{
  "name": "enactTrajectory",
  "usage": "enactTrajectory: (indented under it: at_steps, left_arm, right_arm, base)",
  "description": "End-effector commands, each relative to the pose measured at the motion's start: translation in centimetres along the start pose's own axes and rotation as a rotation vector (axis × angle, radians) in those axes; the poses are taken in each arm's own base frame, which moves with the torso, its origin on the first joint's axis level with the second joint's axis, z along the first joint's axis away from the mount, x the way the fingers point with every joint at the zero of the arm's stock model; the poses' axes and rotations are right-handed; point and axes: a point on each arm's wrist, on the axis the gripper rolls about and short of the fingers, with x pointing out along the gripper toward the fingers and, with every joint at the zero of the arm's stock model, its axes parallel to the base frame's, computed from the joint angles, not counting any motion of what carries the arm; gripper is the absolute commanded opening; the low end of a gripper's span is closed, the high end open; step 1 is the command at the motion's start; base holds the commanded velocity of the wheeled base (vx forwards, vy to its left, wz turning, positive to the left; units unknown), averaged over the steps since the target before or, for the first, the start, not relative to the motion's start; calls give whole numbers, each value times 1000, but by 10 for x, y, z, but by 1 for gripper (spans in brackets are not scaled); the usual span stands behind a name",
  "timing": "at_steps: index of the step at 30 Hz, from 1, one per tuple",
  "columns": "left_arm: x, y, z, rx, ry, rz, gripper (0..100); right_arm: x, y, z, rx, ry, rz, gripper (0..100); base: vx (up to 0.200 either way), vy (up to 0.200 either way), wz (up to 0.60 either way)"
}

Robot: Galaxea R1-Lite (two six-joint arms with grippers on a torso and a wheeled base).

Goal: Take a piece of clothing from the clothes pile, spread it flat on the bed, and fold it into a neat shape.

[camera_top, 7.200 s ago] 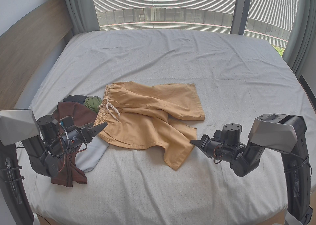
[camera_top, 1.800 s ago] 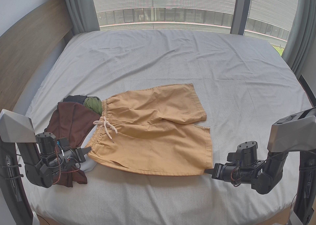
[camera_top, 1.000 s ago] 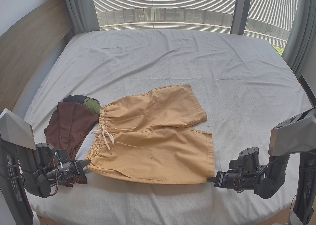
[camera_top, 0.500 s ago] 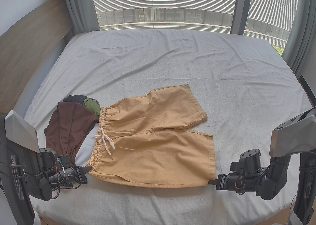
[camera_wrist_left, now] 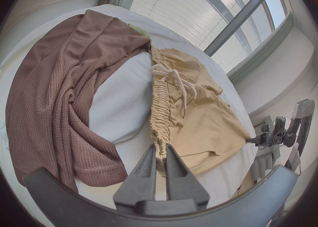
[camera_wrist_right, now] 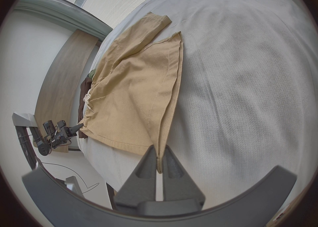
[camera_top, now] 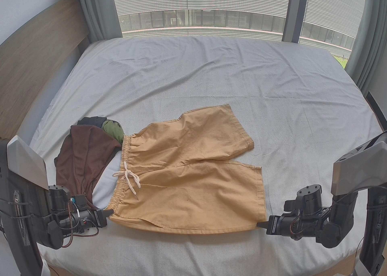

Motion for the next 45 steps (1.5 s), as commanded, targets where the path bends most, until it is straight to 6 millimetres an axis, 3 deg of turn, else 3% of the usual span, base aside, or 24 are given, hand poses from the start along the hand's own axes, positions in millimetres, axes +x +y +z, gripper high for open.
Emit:
enactTrajectory:
  at_steps: [1,17,28,36,45]
  left_arm:
    - [-2,-2,-5,17,24,-2,0]
    - [-13,-7,-9,22,43,1,0]
    - [-15,-8,-7,31,34,0,0]
    - [-21,-20,19,62,-87,-33,0]
    - [-25,-48,62,77,-271,-131,0]
  right_arm:
    - [-4,-2,-6,3,14,-7,0]
    - [-22,0,-17,-18,-20,27,0]
    - [-20,-3,-19,-19,-27,31,0]
    - [-29,11,-3,-44,-118,95,0]
    - [-47,43,36,-113,-328,232,0]
  base:
    - [0,0,0]
    - [0,0,0]
    - [0,0,0]
    - [0,0,0]
    - [0,0,0]
